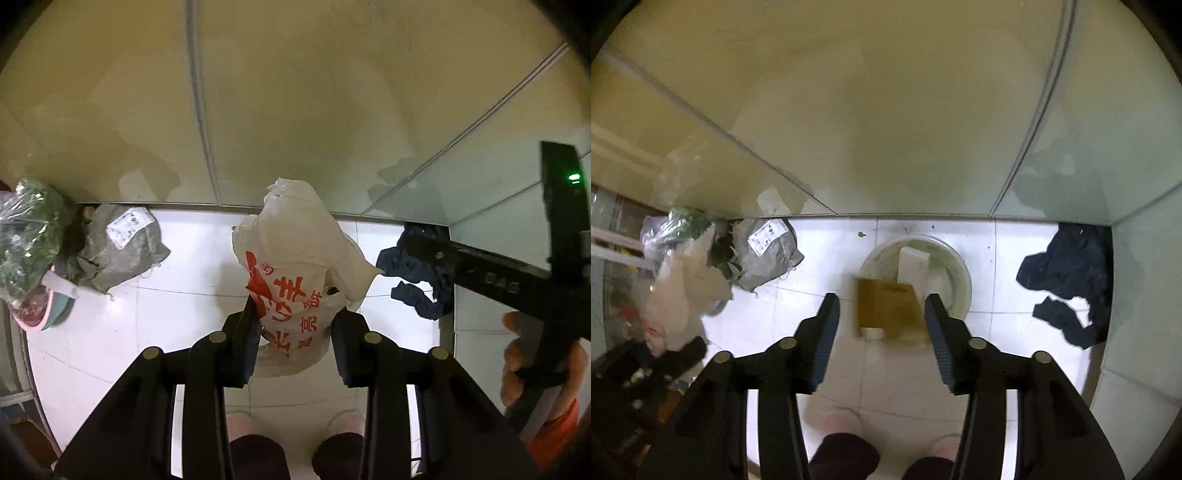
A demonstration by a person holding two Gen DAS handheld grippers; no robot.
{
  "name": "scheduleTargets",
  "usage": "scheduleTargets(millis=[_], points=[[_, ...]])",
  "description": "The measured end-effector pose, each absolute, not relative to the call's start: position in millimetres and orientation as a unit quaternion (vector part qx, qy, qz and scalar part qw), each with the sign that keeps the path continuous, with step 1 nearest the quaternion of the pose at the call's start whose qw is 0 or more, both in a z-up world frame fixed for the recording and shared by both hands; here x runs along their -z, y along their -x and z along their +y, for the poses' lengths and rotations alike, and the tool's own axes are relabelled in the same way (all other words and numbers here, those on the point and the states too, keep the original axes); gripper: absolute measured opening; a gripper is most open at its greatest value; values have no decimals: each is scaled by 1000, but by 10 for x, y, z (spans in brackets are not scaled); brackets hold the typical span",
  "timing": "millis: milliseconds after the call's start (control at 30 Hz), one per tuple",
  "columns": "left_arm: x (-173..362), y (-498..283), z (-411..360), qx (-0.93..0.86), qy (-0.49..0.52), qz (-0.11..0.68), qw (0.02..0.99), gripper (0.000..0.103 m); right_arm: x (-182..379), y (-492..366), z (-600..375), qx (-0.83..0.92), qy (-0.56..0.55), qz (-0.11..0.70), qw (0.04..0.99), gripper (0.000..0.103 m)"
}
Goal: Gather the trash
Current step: 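Carry bag and box down over the floor bin and open both tools, then raise both tools back toward the counter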
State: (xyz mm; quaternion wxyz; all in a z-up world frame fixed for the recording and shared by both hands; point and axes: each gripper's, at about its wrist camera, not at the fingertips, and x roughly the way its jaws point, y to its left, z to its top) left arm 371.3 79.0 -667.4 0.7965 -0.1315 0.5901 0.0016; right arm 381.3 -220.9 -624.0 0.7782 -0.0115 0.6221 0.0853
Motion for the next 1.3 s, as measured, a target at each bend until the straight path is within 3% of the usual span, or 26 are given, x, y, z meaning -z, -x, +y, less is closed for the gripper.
scheduleTargets(millis=[167,300,600,900,1300], points=[[6872,-3931,612,28,135,603,786,36,6085,-3830,-2291,-73,24,606,792,50],[6957,-4074,465,35,128,617,775,60,5970,-3867,-2386,-65,34,595,800,50],[6568,-4036,318,45,99,621,776,60,5631,-3801,-2497,-64,44,585,808,51],[5237,-3819,450,35,90,583,807,60,4737,-3617,-2324,-69,39,564,822,51],[2730,-3451,816,36,84,461,883,60,2713,-3196,-1719,-90,56,470,876,51]])
